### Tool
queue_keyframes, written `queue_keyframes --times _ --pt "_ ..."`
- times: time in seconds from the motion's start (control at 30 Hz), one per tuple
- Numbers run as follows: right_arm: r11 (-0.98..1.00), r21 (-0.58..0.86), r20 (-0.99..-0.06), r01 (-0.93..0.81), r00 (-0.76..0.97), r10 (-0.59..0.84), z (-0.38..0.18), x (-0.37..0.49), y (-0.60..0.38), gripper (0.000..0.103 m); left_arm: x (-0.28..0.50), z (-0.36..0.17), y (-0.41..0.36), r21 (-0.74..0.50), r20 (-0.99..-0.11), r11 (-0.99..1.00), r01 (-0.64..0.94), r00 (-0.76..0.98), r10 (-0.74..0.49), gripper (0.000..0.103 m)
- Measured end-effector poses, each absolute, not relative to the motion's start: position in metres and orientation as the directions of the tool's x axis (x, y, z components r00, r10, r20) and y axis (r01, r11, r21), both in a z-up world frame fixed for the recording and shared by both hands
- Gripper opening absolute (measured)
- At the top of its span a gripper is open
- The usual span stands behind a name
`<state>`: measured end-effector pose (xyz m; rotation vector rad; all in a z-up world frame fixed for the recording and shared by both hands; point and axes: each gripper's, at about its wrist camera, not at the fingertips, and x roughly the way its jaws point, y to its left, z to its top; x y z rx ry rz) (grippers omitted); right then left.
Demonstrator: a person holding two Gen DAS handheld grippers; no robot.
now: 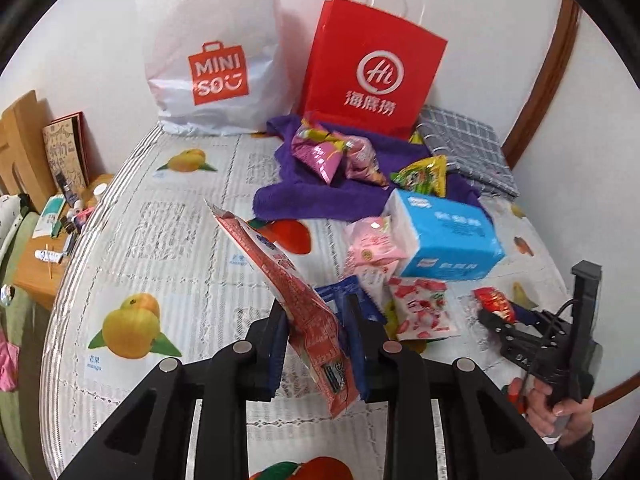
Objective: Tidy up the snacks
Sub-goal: 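Carry the red bag and strip bag over the purple towel with both grippers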
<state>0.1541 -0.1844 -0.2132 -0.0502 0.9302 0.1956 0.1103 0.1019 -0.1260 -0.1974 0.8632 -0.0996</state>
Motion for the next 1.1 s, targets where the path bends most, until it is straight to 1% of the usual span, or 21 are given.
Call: queue_keyframes --times 0.13,0.23,0.27,0.3,0.33,0.37,0.47,0.57,0.7,0.73,0.77,0.8,0.83,0.87,0.97,1.1 --pt "0.976 0.098 -0.778 -0.196 0.597 0.198 -0.198 0.150 -0.188 0.052 0.110 -0.116 0.098 -0.209 -0.734 0.978 0.027 0.657 -0.175 0.026" --pt "0.975 0.088 -0.756 -0.204 0.623 0.199 -0.182 0.145 -0.188 0.051 0.112 -0.110 0.094 -0.215 -0.728 0.976 0.041 0.659 -0.188 0.026" --pt "0.975 0.078 -0.748 -0.207 0.634 0.195 -0.176 0.142 -0.188 0.045 0.113 -0.109 0.093 -0.216 -0.727 0.975 0.045 0.660 -0.191 0.026" --pt "0.974 0.078 -0.747 -0.213 0.635 0.198 -0.172 0.141 -0.187 0.030 0.113 -0.107 0.091 -0.215 -0.726 0.975 0.048 0.660 -0.193 0.026" --pt "0.971 0.086 -0.755 -0.221 0.621 0.208 -0.168 0.140 -0.187 0.012 0.114 -0.106 0.089 -0.213 -0.727 0.976 0.051 0.659 -0.193 0.026" --pt "0.969 0.101 -0.756 -0.225 0.616 0.221 -0.165 0.139 -0.188 0.012 0.114 -0.105 0.087 -0.211 -0.728 0.976 0.054 0.658 -0.193 0.026" --pt "0.967 0.110 -0.747 -0.228 0.623 0.231 -0.160 0.136 -0.189 0.012 0.116 -0.105 0.081 -0.212 -0.729 0.975 0.064 0.654 -0.201 0.026" --pt "0.976 0.070 -0.769 -0.208 0.612 0.185 -0.171 0.137 -0.189 0.012 0.115 -0.106 0.077 -0.212 -0.731 0.975 0.071 0.650 -0.207 0.026" --pt "0.974 0.121 -0.797 -0.191 0.566 0.210 -0.187 0.137 -0.200 0.012 0.114 -0.110 0.074 -0.207 -0.738 0.975 0.077 0.642 -0.207 0.026" --pt "0.974 0.125 -0.797 -0.187 0.565 0.211 -0.189 0.136 -0.202 0.017 0.115 -0.111 0.074 -0.207 -0.741 0.975 0.078 0.638 -0.209 0.026" --pt "0.975 0.125 -0.791 -0.181 0.575 0.209 -0.190 0.134 -0.205 0.026 0.115 -0.113 0.074 -0.208 -0.744 0.975 0.078 0.635 -0.210 0.026" --pt "0.976 0.126 -0.789 -0.180 0.579 0.208 -0.190 0.132 -0.206 0.032 0.115 -0.114 0.073 -0.209 -0.746 0.975 0.079 0.632 -0.211 0.026" --pt "0.975 0.132 -0.787 -0.181 0.579 0.214 -0.190 0.131 -0.208 0.044 0.115 -0.116 0.072 -0.210 -0.748 0.974 0.081 0.629 -0.213 0.026" --pt "0.971 0.150 -0.784 -0.185 0.576 0.231 -0.191 0.130 -0.209 0.048 0.115 -0.116 0.071 -0.210 -0.749 0.974 0.083 0.627 -0.215 0.026" --pt "0.962 0.186 -0.788 -0.199 0.555 0.268 -0.195 0.130 -0.208 0.049 0.115 -0.117 0.069 -0.211 -0.749 0.973 0.090 0.625 -0.220 0.026" --pt "0.970 0.145 -0.805 -0.196 0.546 0.230 -0.208 0.134 -0.194 0.049 0.115 -0.117 0.065 -0.210 -0.750 0.973 0.096 0.623 -0.223 0.026"
